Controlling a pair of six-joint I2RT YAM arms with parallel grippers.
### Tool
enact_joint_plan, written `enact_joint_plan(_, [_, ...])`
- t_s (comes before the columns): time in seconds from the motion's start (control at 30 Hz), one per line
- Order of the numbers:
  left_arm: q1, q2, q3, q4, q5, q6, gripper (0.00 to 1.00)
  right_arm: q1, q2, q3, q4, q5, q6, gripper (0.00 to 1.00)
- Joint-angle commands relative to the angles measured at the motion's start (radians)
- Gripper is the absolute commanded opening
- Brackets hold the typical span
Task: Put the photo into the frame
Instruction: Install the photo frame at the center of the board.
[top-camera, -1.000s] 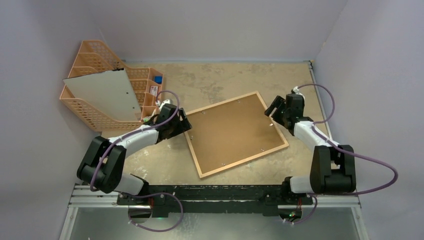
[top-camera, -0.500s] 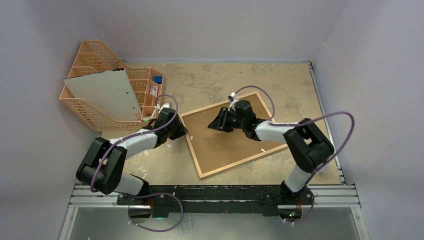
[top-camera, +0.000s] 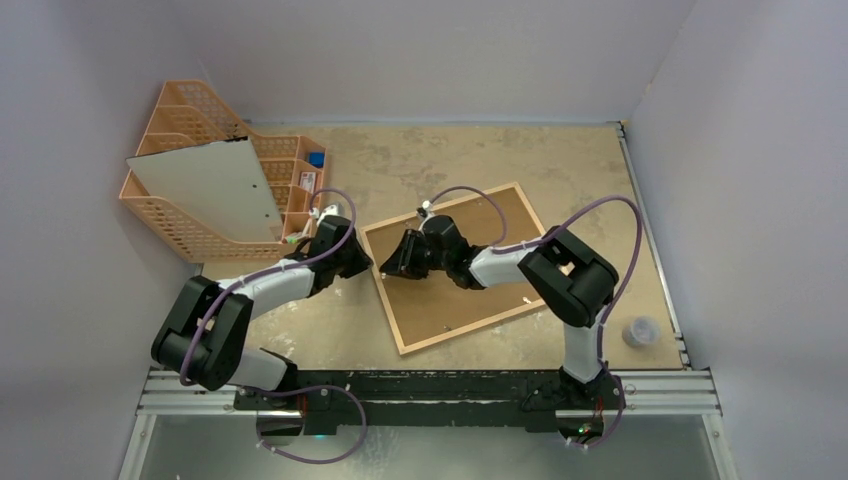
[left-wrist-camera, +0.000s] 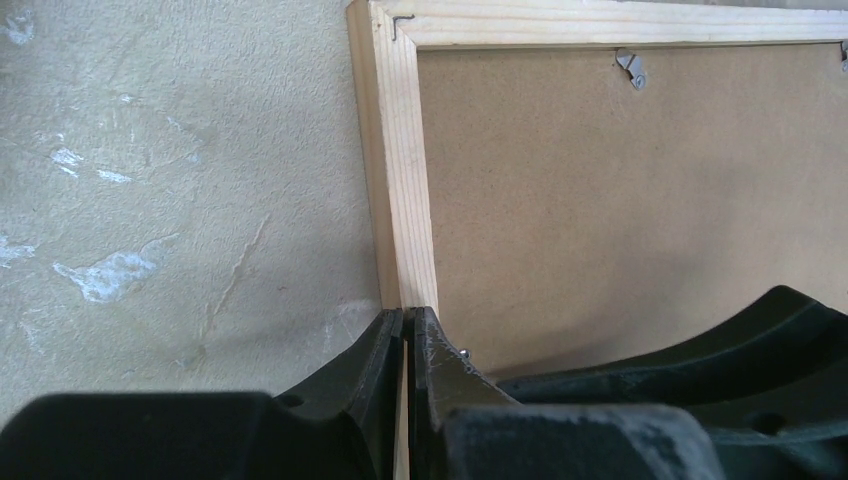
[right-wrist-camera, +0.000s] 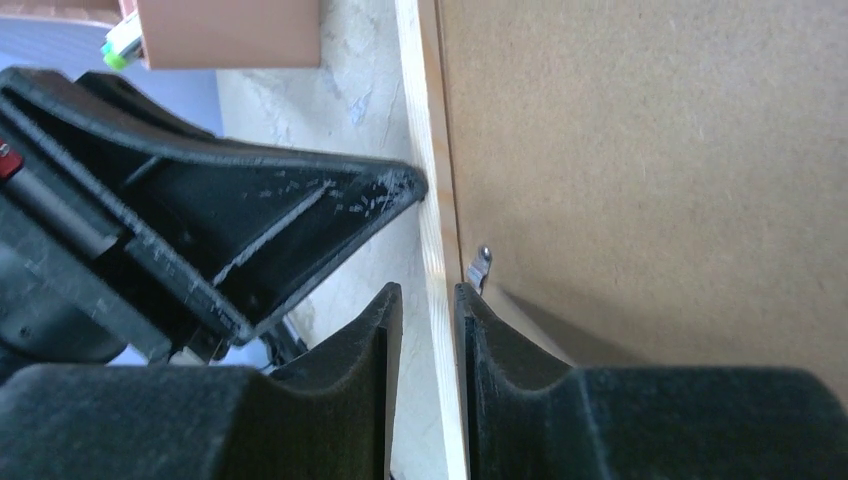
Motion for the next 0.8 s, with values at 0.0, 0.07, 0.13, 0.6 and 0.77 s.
enact_joint_plan(0.0, [0.004, -0.005, -0.02, -0.014, -0.014, 0.009, 0.01, 0.038, 0.027, 0.076, -0.051, 0.112, 0.02, 0.28])
enact_joint_plan(0.07, [0.004, -0.004, -0.023, -0.015, -0.015, 0.011, 0.0, 0.047, 0.016, 0.07, -0.073, 0.143, 0.023, 0.28])
enact_joint_plan(0.13, [0.004, 0.0, -0.023, -0.016, -0.014, 0.011, 0.0, 0.054, -0.001, 0.058, -0.085, 0.169, 0.03, 0.28])
enact_joint_plan(0.6, [0.004, 0.009, -0.031, -0.012, -0.015, 0.004, 0.0, 0.068, -0.052, 0.022, -0.14, 0.26, 0.052, 0.28])
enact_joint_plan(0.77, [0.004, 0.009, -0.032, -0.01, -0.008, 0.003, 0.0, 0.07, 0.002, 0.038, -0.108, 0.193, 0.059, 0.28])
